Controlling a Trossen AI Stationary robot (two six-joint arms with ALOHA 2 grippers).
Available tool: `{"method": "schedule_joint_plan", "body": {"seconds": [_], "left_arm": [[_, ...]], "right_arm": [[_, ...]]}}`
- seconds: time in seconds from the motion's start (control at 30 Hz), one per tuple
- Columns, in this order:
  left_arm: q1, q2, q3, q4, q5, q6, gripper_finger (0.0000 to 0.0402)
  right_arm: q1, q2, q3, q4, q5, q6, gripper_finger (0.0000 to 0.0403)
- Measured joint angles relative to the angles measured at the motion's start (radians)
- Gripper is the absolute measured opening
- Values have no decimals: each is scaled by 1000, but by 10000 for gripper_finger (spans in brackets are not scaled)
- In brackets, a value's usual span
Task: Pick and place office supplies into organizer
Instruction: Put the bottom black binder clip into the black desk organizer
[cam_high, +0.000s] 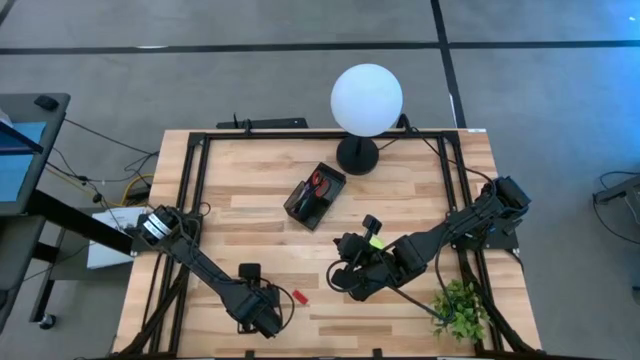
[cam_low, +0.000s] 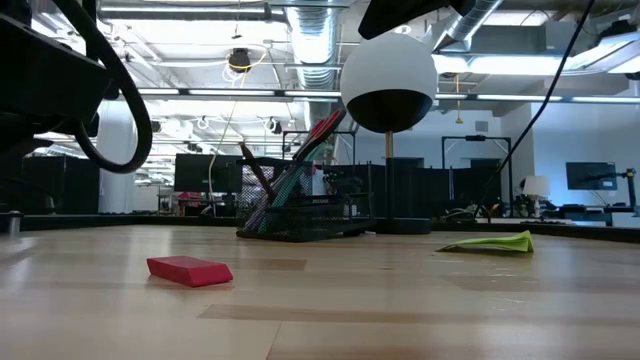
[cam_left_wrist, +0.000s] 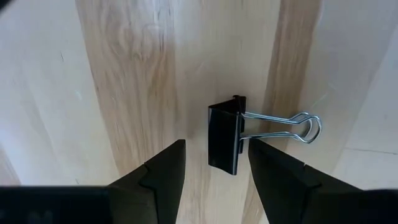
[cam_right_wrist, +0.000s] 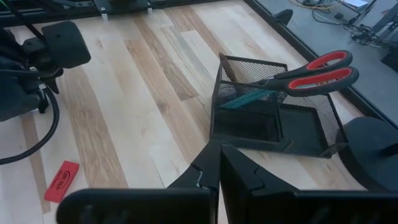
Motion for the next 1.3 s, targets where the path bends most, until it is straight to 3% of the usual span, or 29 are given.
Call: {"method": "schedule_joint_plan", "body": {"seconds": [0.73, 1.13, 1.3], "left_arm": [[37, 0, 0, 53, 9, 93, 169], [39, -1, 1, 56, -53, 96, 41], [67, -6, 10, -30, -114, 96, 40]], "right_arm": [[0, 0, 0, 0, 0, 0, 0], [0, 0, 0, -2, 0, 0, 0], [5, -4, 0, -86, 5, -42, 0]]}}
